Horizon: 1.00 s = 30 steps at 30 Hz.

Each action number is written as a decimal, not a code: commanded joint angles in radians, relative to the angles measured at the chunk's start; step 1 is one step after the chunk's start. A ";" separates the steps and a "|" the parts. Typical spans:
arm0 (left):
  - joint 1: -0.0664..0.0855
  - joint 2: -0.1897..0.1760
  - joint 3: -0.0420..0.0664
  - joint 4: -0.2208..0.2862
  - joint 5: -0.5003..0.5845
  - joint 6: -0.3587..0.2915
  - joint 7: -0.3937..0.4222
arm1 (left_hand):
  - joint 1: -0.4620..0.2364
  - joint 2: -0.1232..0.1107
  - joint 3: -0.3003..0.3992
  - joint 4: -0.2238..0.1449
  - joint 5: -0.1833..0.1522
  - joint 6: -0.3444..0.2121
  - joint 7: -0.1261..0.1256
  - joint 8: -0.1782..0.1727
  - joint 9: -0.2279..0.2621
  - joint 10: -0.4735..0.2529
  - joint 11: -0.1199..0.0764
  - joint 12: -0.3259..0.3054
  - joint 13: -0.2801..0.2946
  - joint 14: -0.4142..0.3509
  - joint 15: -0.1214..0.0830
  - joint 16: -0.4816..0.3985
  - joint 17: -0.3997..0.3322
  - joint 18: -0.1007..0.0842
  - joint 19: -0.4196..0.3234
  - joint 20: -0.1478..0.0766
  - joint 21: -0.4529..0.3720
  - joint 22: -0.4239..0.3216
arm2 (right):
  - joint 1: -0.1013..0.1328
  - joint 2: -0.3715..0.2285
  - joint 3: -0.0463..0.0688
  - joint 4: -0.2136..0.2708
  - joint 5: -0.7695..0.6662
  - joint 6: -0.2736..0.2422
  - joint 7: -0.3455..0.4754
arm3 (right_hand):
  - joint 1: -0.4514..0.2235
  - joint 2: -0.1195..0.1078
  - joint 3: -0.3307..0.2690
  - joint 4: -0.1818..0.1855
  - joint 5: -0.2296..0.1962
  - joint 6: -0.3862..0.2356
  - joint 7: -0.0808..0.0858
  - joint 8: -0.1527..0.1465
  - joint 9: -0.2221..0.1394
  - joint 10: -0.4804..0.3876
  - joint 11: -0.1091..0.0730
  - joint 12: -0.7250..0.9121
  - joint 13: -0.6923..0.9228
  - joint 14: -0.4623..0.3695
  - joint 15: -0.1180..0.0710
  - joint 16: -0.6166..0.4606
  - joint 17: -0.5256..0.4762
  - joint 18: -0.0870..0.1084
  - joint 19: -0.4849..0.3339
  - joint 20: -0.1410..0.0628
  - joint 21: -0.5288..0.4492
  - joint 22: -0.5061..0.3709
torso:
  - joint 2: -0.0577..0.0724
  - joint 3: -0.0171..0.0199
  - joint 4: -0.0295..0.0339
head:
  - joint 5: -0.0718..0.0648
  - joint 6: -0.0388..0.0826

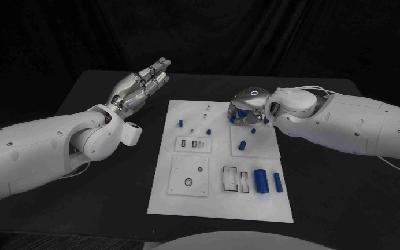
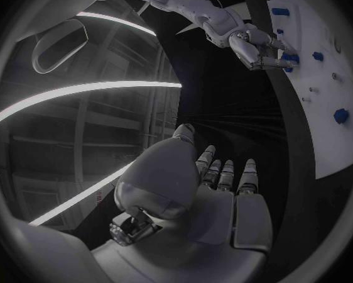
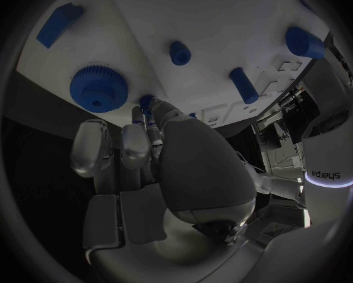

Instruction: Assemble the parts on the task board

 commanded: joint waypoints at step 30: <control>0.003 -0.014 0.001 0.024 -0.002 -0.004 0.022 | 0.022 -0.004 0.019 -0.012 0.021 0.023 0.006 0.013 0.004 0.000 0.013 -0.003 -0.001 0.001 0.011 -0.004 -0.001 0.018 0.000 0.011 -0.003 -0.002 | 0.085 0.068 0.001 -0.019 0.076 -0.100 -0.030 | 0.007 -0.013 0.065 0.005 -0.035 0.072 0.003 0.015 0.013 0.074 -0.002 0.000 -0.002 0.012 -0.009 -0.002 0.011 0.008 0.009 -0.010 0.002 0.018 | 0.004 0.0008 0.0106 | 0.011 0.003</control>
